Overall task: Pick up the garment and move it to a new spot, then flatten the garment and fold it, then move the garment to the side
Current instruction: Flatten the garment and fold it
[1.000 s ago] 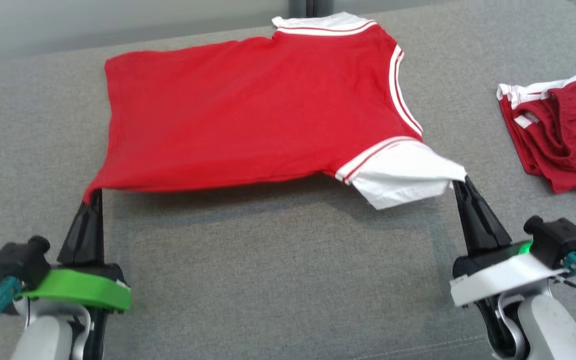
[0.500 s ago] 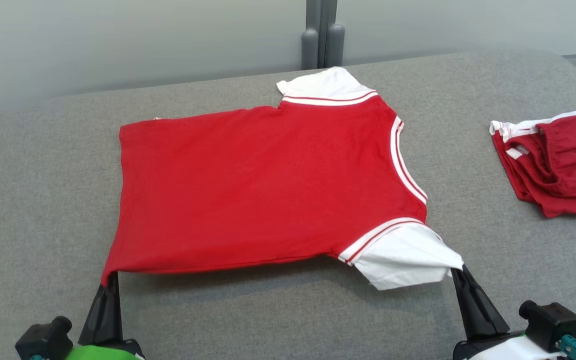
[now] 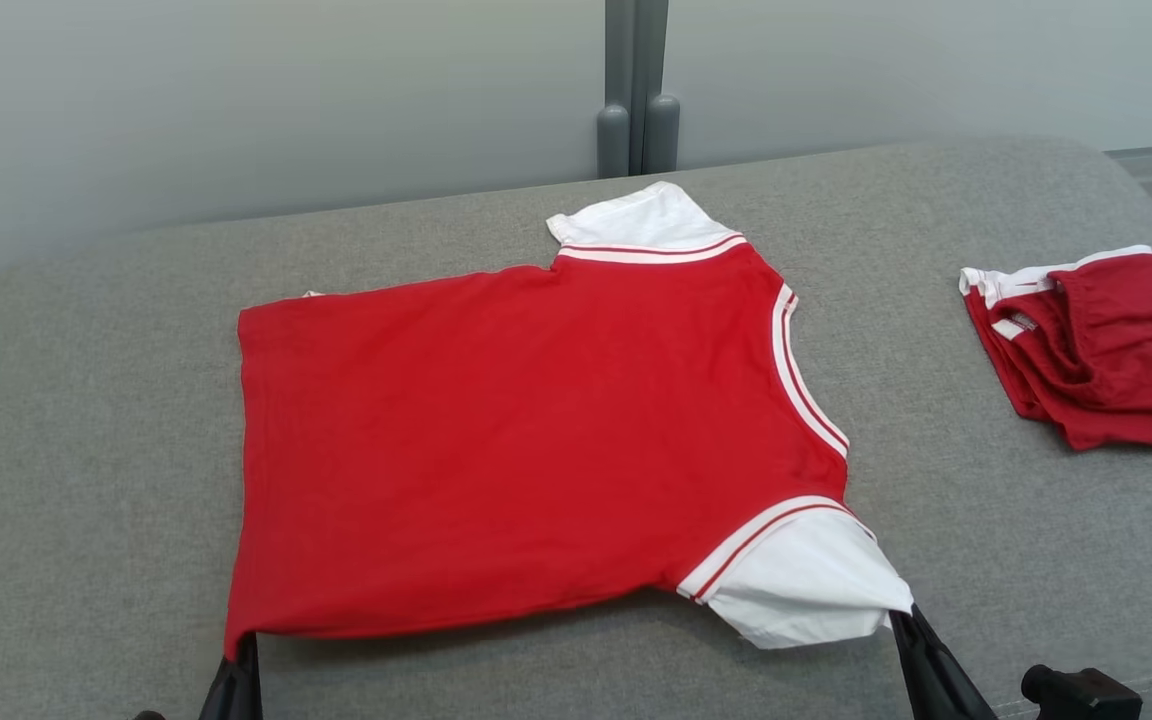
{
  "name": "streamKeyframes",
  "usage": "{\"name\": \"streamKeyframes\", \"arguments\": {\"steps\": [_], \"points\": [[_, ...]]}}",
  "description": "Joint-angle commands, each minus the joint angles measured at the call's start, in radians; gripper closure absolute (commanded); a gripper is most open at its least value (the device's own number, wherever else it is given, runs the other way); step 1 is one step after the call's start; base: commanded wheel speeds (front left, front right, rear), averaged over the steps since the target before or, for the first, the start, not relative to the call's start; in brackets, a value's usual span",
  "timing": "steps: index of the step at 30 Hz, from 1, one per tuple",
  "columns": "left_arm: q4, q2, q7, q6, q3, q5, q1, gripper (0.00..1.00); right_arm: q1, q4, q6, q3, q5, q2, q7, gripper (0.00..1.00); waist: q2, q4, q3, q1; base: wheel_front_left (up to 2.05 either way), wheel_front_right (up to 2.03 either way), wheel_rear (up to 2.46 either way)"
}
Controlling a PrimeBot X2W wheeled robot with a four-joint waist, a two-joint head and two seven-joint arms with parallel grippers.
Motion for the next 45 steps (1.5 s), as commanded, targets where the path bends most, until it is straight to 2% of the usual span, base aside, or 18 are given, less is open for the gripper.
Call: {"name": "streamKeyframes", "arguments": {"steps": [1,10,21,30,38,45], "points": [[0.007,0.000,0.000,-0.004,-0.002,-0.008,-0.001,1.00,0.010,0.005,0.000,0.001,0.010,-0.001,0.002,1.00,0.0000,0.000,-0.008,0.0001,0.00,0.00,0.00],[0.075,-0.013,0.000,-0.007,-0.021,-0.032,-0.043,1.00,-0.012,0.059,0.000,0.003,0.015,0.010,-0.009,1.00,0.0000,0.000,-0.039,0.0001,0.00,0.00,0.00],[0.079,-0.007,0.000,-0.008,-0.046,-0.055,-0.056,1.00,-0.040,0.091,0.000,0.004,0.013,0.011,-0.026,1.00,0.0000,0.006,-0.050,0.0001,0.00,0.00,0.00],[0.110,-0.020,0.000,-0.008,-0.060,-0.145,-0.099,1.00,-0.080,0.134,0.000,0.008,0.020,0.013,-0.034,1.00,0.0000,0.014,-0.050,0.0001,0.00,0.00,0.00],[0.192,-0.031,0.000,-0.008,-0.085,-0.218,-0.227,1.00,-0.194,0.236,0.000,0.001,0.023,0.008,-0.040,1.00,0.0000,0.024,-0.026,0.0001,0.00,0.00,0.00],[0.286,-0.039,0.000,-0.008,-0.068,-0.222,-0.370,1.00,-0.364,0.339,0.000,0.021,0.008,-0.002,-0.046,1.00,0.0000,0.019,0.041,0.0001,0.00,0.00,0.00]]}}
